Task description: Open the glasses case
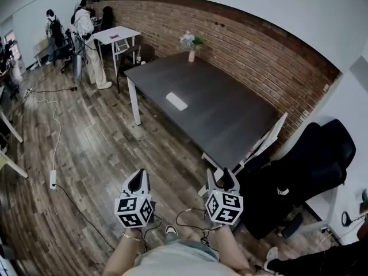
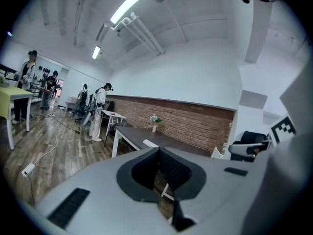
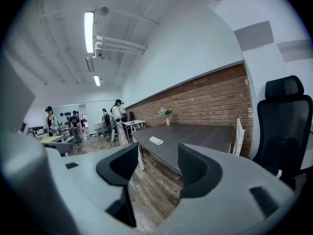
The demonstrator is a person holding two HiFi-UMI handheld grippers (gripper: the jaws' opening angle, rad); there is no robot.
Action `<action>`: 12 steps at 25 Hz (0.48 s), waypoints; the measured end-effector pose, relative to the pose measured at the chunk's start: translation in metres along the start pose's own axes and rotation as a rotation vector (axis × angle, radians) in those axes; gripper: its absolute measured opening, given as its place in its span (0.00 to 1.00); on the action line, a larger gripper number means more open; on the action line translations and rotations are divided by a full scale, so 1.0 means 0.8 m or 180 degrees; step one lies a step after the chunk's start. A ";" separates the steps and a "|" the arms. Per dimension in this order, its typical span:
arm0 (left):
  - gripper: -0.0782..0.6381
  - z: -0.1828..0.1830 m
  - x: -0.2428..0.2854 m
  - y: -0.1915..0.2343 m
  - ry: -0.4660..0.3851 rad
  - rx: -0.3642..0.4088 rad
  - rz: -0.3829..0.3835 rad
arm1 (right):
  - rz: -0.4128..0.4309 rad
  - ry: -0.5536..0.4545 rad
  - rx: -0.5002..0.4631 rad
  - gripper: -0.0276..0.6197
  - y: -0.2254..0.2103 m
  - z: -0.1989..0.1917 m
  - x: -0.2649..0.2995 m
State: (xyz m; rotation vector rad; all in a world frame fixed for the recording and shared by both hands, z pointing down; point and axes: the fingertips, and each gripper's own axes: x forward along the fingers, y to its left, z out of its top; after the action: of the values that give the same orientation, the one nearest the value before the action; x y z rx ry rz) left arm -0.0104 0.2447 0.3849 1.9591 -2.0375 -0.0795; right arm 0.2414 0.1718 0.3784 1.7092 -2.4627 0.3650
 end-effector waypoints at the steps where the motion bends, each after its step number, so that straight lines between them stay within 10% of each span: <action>1: 0.12 0.004 0.015 0.002 -0.0007 0.0004 0.0009 | 0.0008 -0.0003 0.0006 0.44 -0.003 0.005 0.017; 12: 0.12 0.026 0.148 0.021 0.0052 0.0068 0.0097 | 0.0080 0.0013 0.0164 0.43 -0.031 0.025 0.154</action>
State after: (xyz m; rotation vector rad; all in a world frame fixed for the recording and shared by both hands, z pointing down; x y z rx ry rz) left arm -0.0338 0.1261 0.3913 1.9343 -2.0653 -0.0349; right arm 0.2220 0.0469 0.3911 1.6960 -2.4952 0.4380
